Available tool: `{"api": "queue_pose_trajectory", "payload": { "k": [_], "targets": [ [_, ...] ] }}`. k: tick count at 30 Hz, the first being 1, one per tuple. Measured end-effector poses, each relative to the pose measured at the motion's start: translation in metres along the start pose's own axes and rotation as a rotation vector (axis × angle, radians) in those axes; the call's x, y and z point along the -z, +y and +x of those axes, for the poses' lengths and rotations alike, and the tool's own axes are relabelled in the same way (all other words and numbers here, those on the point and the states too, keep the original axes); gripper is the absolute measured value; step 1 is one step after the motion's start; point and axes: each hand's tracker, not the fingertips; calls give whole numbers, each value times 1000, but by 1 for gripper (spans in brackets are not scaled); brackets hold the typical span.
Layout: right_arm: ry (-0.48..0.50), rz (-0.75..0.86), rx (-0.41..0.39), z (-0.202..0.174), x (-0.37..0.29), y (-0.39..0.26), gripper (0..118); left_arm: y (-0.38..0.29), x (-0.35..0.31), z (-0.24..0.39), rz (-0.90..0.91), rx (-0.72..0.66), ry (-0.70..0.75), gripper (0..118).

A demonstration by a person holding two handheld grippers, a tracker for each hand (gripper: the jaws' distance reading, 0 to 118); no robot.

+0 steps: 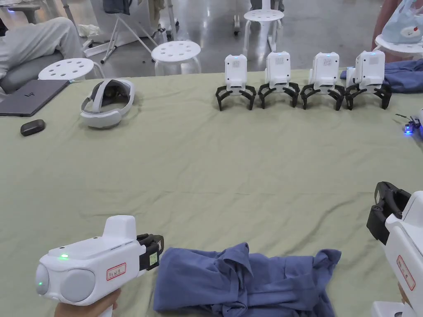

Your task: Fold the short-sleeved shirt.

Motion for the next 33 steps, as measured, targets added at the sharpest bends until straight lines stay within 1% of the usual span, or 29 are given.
{"api": "queue_pose_trajectory", "payload": {
  "k": [1, 2, 3, 4, 5, 6, 7, 9, 13, 16, 22, 26, 28, 29, 30, 31, 33],
  "targets": [
    [0, 0, -1, 0, 0, 0, 4, 0, 2, -5, -26, -35, -28, 2],
    [0, -1, -1, 0, 0, 0, 4, -1, 5, -10, -55, -65, -50, 12],
    [0, -2, -1, 0, 0, 0, 4, -3, 5, -13, -41, -84, -46, 27],
    [0, -2, -2, 0, 0, 0, 4, -5, 6, -17, -32, -88, -47, 50],
    [-1, -3, -1, 0, 0, -1, 4, -5, 7, -20, -41, -87, -46, 83],
    [-2, -4, 0, 1, 0, -1, 4, -6, 9, -22, -63, -94, -44, 103],
    [-3, -5, 1, 1, 0, -1, 4, -6, 13, -25, -95, -100, -40, 112],
    [-4, -9, -1, 1, 1, -3, 4, -9, 17, -30, -121, -105, -50, 112],
    [-4, -16, -5, 1, 1, -5, 4, -14, 27, -49, -200, -188, -169, 112],
    [-5, -20, -4, 1, 2, -6, 4, -17, 38, -60, -232, -225, -220, 112],
    [-7, -30, -7, 2, 3, -9, 4, -21, 58, -59, -291, -212, -289, 110],
    [-12, -35, -5, 3, 4, -10, 4, -25, 74, -60, -339, -249, -315, 85],
    [-13, -38, -7, 4, 4, -11, 4, -25, 74, -61, -326, -264, -328, 75],
    [-14, -38, -7, 4, 4, -11, 4, -25, 74, -62, -326, -274, -337, 61],
    [-13, -40, -7, 4, 4, -12, 4, -26, 76, -63, -331, -303, -350, 50],
    [-13, -41, -7, 5, 4, -12, 4, -26, 78, -63, -354, -326, -363, 45],
    [-15, -41, -8, 5, 4, -12, 4, -27, 79, -58, -359, -303, -336, 37]
  ]
}}
